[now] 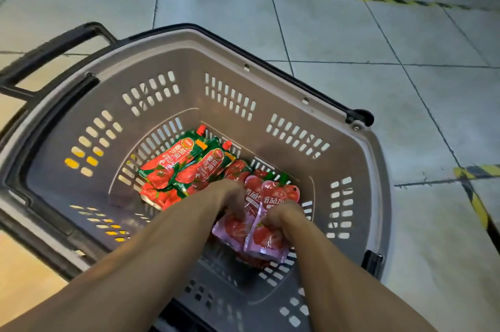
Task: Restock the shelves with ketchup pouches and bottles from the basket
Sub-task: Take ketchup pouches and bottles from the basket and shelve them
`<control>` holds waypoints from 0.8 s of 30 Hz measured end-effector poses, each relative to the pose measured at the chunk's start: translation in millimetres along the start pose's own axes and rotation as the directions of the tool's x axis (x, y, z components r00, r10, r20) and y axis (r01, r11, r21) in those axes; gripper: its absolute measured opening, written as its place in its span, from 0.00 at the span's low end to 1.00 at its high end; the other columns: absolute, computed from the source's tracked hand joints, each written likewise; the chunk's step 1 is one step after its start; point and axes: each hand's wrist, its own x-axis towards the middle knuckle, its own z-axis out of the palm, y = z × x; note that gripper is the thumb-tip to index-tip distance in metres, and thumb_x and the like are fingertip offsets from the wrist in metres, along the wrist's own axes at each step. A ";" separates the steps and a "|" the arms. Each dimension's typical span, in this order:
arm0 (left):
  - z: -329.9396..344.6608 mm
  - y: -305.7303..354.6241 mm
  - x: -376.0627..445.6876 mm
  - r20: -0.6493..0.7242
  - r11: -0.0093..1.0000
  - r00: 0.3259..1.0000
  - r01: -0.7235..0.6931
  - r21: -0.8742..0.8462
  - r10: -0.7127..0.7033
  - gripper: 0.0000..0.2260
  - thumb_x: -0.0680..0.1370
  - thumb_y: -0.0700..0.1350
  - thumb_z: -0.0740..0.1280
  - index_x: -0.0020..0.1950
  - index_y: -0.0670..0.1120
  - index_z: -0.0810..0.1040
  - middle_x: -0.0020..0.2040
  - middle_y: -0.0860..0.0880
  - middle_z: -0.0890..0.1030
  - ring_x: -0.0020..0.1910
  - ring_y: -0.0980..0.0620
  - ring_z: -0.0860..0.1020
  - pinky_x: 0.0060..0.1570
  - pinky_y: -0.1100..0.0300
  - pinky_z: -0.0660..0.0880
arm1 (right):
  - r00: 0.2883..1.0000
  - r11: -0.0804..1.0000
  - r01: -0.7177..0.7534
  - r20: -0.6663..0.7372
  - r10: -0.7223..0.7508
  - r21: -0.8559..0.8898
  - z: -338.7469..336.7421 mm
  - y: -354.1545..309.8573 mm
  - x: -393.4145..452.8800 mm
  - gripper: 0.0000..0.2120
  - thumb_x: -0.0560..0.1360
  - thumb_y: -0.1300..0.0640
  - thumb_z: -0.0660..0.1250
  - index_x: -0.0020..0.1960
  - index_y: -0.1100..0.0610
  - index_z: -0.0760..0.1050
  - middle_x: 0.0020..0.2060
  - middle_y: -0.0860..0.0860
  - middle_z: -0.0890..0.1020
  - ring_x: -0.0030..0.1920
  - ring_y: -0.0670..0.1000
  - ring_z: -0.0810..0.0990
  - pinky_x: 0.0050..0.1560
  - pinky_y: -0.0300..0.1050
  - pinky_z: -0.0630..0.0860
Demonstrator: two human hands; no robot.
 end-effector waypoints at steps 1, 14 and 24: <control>-1.1 -3.2 1.5 0.019 0.999 1.000 0.012 -0.040 -0.011 0.43 0.76 0.45 0.75 0.82 0.48 0.50 0.74 0.39 0.68 0.68 0.36 0.73 0.59 0.44 0.76 | 1.000 1.000 0.013 -0.010 -0.013 0.023 1.1 1.4 0.6 0.22 0.71 0.56 0.76 0.61 0.64 0.76 0.59 0.59 0.81 0.52 0.58 0.85 0.54 0.53 0.83; -23.5 -24.8 -27.3 -0.024 0.966 0.999 0.029 -0.258 -0.037 0.22 0.74 0.43 0.75 0.67 0.44 0.75 0.57 0.43 0.81 0.52 0.41 0.82 0.53 0.46 0.82 | 0.998 0.975 0.059 0.024 -0.066 0.214 -11.5 -8.9 -13.5 0.28 0.67 0.60 0.80 0.63 0.63 0.72 0.58 0.59 0.80 0.56 0.61 0.82 0.58 0.58 0.80; -43.3 -55.0 -136.4 -0.286 0.693 0.953 -0.272 -0.668 0.098 0.21 0.76 0.35 0.72 0.67 0.46 0.73 0.41 0.46 0.86 0.34 0.49 0.85 0.26 0.58 0.78 | 0.919 0.767 0.322 0.012 -0.394 0.556 -59.0 -28.0 -94.0 0.20 0.63 0.64 0.83 0.53 0.62 0.81 0.47 0.59 0.86 0.46 0.60 0.86 0.52 0.60 0.83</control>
